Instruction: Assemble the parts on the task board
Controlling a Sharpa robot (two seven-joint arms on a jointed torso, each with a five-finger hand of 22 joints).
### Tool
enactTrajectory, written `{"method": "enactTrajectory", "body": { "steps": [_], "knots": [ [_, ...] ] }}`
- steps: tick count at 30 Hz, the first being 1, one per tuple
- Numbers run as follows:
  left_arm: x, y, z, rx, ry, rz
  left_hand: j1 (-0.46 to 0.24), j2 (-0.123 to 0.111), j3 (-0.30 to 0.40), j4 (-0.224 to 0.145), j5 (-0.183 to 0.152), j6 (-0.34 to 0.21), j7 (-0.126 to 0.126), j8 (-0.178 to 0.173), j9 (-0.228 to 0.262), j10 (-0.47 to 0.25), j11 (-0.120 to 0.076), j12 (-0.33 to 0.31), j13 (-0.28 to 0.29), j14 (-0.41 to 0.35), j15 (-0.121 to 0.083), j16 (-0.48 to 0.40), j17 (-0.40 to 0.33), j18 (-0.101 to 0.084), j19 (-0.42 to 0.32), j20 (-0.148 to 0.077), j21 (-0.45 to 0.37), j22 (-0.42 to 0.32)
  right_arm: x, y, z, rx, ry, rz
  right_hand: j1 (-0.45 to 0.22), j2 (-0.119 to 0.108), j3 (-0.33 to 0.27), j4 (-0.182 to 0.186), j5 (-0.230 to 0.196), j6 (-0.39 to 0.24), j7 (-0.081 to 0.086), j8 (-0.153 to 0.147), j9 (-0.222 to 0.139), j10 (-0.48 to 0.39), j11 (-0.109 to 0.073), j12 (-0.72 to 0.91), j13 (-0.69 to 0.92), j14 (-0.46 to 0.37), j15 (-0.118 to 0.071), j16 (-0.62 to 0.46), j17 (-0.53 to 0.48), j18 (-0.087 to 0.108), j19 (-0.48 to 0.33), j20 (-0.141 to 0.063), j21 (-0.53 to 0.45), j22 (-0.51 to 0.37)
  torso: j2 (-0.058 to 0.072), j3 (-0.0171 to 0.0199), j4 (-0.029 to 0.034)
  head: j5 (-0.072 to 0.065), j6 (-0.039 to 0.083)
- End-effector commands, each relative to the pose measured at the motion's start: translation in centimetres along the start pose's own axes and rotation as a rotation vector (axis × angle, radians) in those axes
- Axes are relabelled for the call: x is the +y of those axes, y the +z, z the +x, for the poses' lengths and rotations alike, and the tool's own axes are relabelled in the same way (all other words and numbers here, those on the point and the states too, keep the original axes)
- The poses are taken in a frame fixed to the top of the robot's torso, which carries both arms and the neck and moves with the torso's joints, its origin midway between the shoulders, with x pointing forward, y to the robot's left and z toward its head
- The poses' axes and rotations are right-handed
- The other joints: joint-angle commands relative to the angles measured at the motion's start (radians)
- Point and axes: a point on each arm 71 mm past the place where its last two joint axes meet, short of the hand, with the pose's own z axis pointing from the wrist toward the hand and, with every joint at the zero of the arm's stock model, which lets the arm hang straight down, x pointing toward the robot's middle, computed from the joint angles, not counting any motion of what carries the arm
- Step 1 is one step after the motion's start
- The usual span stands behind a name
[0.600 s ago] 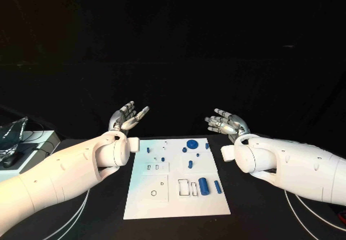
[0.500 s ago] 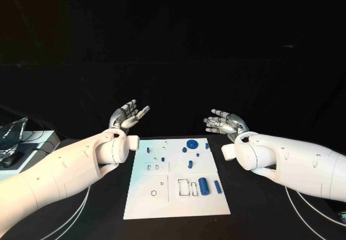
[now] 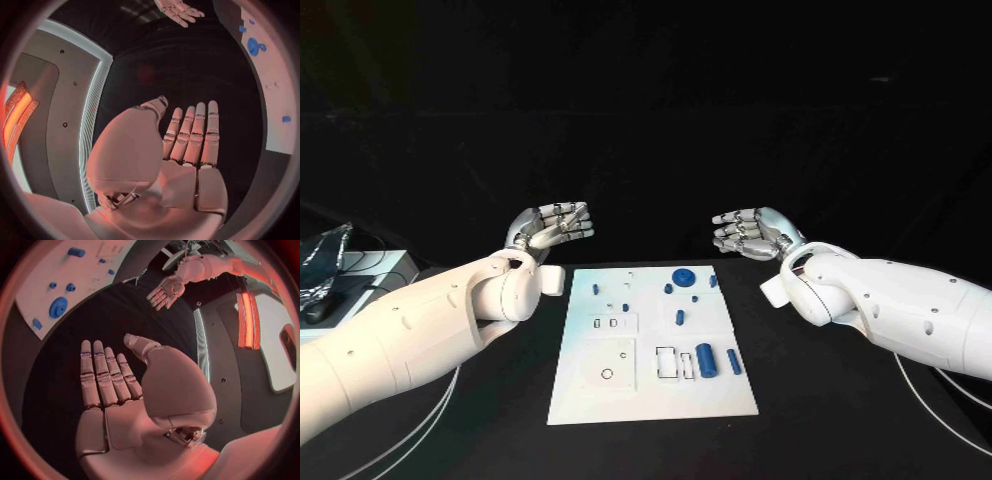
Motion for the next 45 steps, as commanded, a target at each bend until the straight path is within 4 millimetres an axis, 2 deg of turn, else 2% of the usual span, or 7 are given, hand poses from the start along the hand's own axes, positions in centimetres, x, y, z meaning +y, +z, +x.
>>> {"method": "enactTrajectory", "body": {
  "steps": [1,12,14,18,21,30,45],
  "knots": [
    [-0.7,-0.6,0.6,0.103,-0.007,0.028,-0.016,-0.008,0.023,-0.001,-0.006,0.042,0.036,0.012,0.005,0.064,-0.018,0.002,0.0,0.056,-0.019,0.021,0.022,0.007,0.051,-0.016,0.023,0.004,0.9,-0.1,0.4,0.052,-0.265,-0.141,0.029,-0.021,0.031,-0.017,-0.019,0.196,0.047,0.048,0.026,0.202,-0.044,0.0,0.004,0.179,-0.056,0.051,0.027,0.019,0.132,-0.05,0.079,0.027,0.006,-0.0015,-0.002,0.005,-0.007],
    [-2.8,-3.1,0.9,0.209,-0.009,0.045,-0.047,-0.038,0.097,-0.021,-0.006,0.092,0.013,0.016,0.008,0.194,-0.056,-0.028,0.002,0.235,-0.078,0.138,0.155,0.005,0.194,-0.084,0.129,0.043,2.4,0.1,1.6,0.133,-0.594,-0.217,0.044,-0.03,-0.044,-0.033,0.007,0.301,-0.018,0.056,0.044,0.373,-0.121,-0.01,0.009,0.503,-0.163,0.241,0.197,0.018,0.292,-0.171,0.419,0.234,0.053,-0.0121,0.0091,-0.013,0.002],
    [-3.4,-3.6,1.0,0.224,-0.017,0.049,-0.057,-0.044,0.107,-0.027,-0.006,0.096,0.01,0.012,0.008,0.208,-0.061,-0.039,0.002,0.264,-0.089,0.188,0.199,0.003,0.22,-0.098,0.167,0.062,2.7,0.3,1.8,0.156,-0.657,-0.211,0.02,-0.044,-0.023,-0.016,0.024,0.315,-0.027,0.045,0.048,0.391,-0.127,-0.011,0.012,0.545,-0.18,0.45,0.332,0.019,0.343,-0.189,0.53,0.308,0.065,-0.0153,0.0135,-0.019,0.006],
    [-4.5,-4.4,1.4,0.246,-0.04,0.056,-0.073,-0.051,0.12,-0.04,-0.006,0.1,0.007,0.004,0.007,0.213,-0.065,-0.049,0.001,0.268,-0.098,0.288,0.281,0.001,0.228,-0.111,0.23,0.098,3.2,0.8,2.2,0.184,-0.774,-0.19,0.0,-0.084,0.044,0.009,0.027,0.311,-0.029,0.03,0.064,0.372,-0.13,-0.011,0.013,0.547,-0.179,0.929,0.758,-0.036,0.473,-0.179,0.876,0.719,0.087,-0.0209,0.0237,-0.025,0.01],
    [-5.2,-5.0,1.6,0.262,-0.056,0.059,-0.089,-0.057,0.133,-0.054,-0.007,0.101,0.007,-0.005,0.006,0.209,-0.064,-0.049,0.001,0.216,-0.097,0.414,0.378,-0.001,0.199,-0.114,0.305,0.146,3.5,1.2,2.3,0.186,-0.853,-0.175,0.014,-0.1,0.065,0.002,0.022,0.325,-0.031,0.038,0.081,0.381,-0.134,-0.006,0.023,0.548,-0.179,1.077,0.912,-0.056,0.516,-0.179,0.995,0.873,0.104,-0.0248,0.0316,-0.036,0.016],
    [-6.8,-6.0,2.4,0.298,-0.082,0.077,-0.104,-0.061,0.148,-0.067,-0.006,0.105,0.005,-0.012,0.008,0.217,-0.067,-0.049,0.003,0.185,-0.1,0.546,0.455,0.001,0.169,-0.116,0.407,0.21,4.3,2.1,2.8,0.173,-0.97,-0.149,0.004,-0.127,0.085,0.004,0.004,0.297,-0.021,0.025,0.1,0.312,-0.118,-0.012,0.023,0.546,-0.164,1.181,1.013,-0.076,0.556,-0.167,1.099,1.006,0.142,-0.0389,0.0558,-0.052,0.024],
    [-7.9,-6.3,2.2,0.301,-0.081,0.095,-0.123,-0.066,0.171,-0.082,-0.007,0.101,0.007,-0.024,0.01,0.206,-0.064,-0.049,0.005,0.106,-0.096,0.677,0.501,0.004,0.147,-0.114,0.637,0.351,4.9,3.2,4.1,0.179,-1.035,-0.132,-0.031,-0.147,0.064,0.034,0.021,0.266,-0.04,0.014,0.127,0.248,-0.121,-0.012,0.033,0.544,-0.163,1.247,1.073,-0.101,0.61,-0.162,1.219,1.169,0.185,-0.0562,0.0749,-0.073,0.029]
  ]
}}
